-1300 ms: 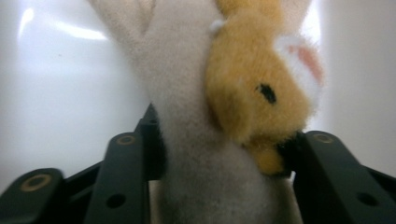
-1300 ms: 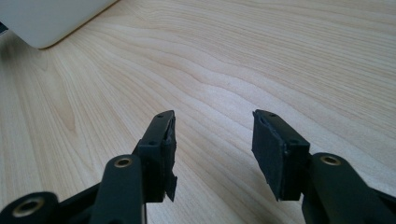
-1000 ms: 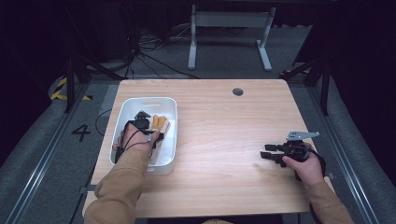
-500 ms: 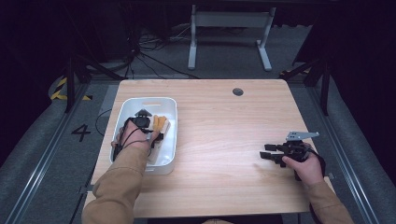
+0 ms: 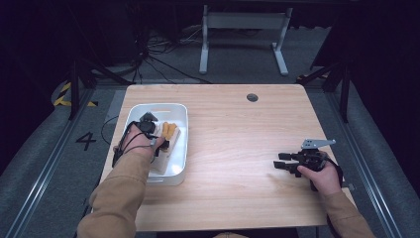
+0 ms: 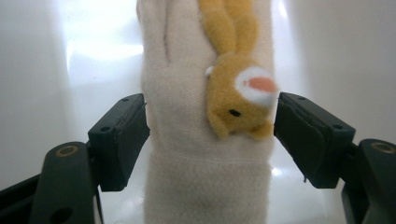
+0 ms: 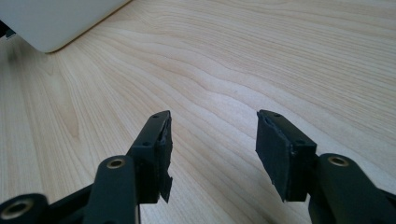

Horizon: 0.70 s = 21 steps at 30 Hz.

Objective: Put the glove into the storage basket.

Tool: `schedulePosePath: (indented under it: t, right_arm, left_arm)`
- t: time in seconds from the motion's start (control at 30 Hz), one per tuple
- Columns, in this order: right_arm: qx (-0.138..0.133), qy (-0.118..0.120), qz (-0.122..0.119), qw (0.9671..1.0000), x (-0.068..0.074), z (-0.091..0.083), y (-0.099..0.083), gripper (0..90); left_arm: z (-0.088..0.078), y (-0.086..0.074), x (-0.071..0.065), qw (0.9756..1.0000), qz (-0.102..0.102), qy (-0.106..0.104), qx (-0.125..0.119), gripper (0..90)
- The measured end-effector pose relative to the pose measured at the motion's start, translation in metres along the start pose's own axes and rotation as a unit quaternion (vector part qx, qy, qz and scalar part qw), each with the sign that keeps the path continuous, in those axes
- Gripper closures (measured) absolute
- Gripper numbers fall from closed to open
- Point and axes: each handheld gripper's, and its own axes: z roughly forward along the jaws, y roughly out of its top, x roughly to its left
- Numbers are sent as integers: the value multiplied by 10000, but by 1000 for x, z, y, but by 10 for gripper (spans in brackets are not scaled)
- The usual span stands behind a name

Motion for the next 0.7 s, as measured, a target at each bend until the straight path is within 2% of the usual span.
schedulePosePath:
  t: [0.1, 0.23, 0.27, 0.3, 0.33, 0.37, 0.4, 0.43, 0.47, 0.5, 0.57, 0.6, 0.7]
  right_arm:
    - [35, 48, -50, 10000, 1, 4, 2, 463]
    - [52, 59, -81, 9999, 2, 6, 3, 463]
    - [53, 56, -77, 9999, 1, 6, 3, 463]
    - [53, 56, -77, 9999, 1, 6, 3, 463]
    - [54, 61, -67, 9999, 1, 7, 4, 463]
    - [54, 61, -67, 9999, 1, 7, 4, 463]
    - [53, 51, -77, 9999, 2, 6, 4, 463]
    - [55, 48, -74, 9999, 2, 6, 4, 462]
    - [56, 43, -69, 10000, 2, 6, 4, 462]
    - [56, 43, -69, 10000, 2, 6, 4, 462]
    - [59, 39, -82, 9999, 3, 6, 3, 461]
    - [66, 35, -57, 10000, 3, 5, 3, 461]
    - [81, 14, -53, 10000, 3, 4, 0, 461]
  left_arm:
    - [-7, 1, 1, 9999, 85, 72, 33, 266]
    - [-20, 0, -1, 9998, 144, 33, -151, 282]
    - [-28, 0, -4, 9995, 219, -58, -224, 282]
    - [-28, 0, -4, 9995, 219, -58, -224, 283]
    - [-36, 0, -8, 9989, 327, -171, -289, 292]
    - [-36, 0, -8, 9989, 327, -171, -289, 301]
    - [-45, 0, -14, 9972, 499, -348, -424, 303]
    - [-45, 0, -14, 9972, 499, -348, -424, 304]
    - [-53, -1, -22, 9933, 716, -626, -660, 302]
    - [-53, -1, -22, 9933, 716, -626, -660, 300]
    - [-60, -2, -31, 9894, 929, -822, -756, 297]
    - [-64, -3, -36, 9868, 1076, -874, -837, 300]
    - [-74, -5, -51, 9770, 1484, -1101, -1059, 304]
